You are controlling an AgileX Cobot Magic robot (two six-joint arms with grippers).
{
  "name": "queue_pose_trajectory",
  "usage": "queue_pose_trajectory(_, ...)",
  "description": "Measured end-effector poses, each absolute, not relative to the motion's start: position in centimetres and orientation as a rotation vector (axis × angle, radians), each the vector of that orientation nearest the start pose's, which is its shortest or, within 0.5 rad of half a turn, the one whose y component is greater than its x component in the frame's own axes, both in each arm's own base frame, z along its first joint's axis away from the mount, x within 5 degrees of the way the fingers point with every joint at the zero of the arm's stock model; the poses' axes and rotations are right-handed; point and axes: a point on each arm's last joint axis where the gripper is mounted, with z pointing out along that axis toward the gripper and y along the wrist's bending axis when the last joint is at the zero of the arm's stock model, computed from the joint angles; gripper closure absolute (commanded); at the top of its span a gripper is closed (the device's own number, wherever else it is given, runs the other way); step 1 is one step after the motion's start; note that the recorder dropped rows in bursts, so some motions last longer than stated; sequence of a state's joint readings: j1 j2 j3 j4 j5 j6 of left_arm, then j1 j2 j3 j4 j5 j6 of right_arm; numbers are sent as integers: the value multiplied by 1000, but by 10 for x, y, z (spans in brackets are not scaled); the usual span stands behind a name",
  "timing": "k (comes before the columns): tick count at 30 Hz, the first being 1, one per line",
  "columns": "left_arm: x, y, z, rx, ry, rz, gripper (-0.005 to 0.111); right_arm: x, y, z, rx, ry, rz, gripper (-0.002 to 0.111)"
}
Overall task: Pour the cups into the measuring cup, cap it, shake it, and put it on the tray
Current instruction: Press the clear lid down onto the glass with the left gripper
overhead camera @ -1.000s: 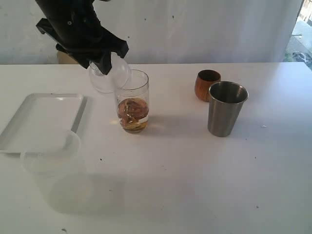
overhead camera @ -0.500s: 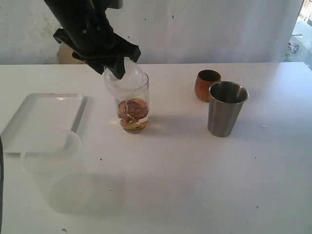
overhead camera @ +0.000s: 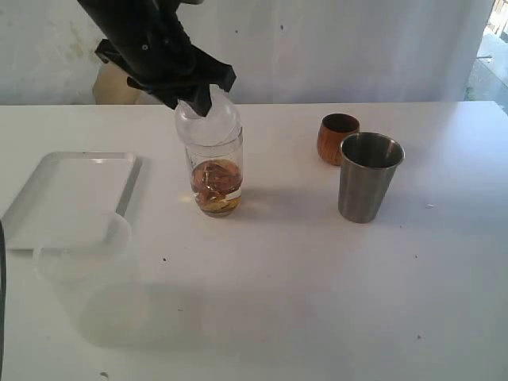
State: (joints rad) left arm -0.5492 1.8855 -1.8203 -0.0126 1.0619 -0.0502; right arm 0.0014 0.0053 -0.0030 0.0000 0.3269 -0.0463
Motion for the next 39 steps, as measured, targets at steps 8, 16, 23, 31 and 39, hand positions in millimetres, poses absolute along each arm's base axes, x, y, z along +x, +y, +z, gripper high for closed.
queue_pose_trajectory(8, 360, -221, 330, 638, 2523, -236, 107, 54, 0, 184, -43, 1812, -32, 108)
queue_pose_trajectory(16, 362, -223, 332, 630, 2490, -247, 82, 54, 0, 184, -43, 1812, -32, 108)
queue_pose_trajectory(23, 366, -225, 327, 628, 2486, -249, 72, 54, 0, 184, -28, 1813, -20, 108)
queue_pose_trajectory(31, 369, -228, 319, 625, 2494, -263, 70, 54, 0, 184, -27, 1813, -19, 108)
queue_pose_trajectory(39, 369, -229, 320, 620, 2489, -281, 35, 54, 0, 184, -26, 1813, -19, 108)
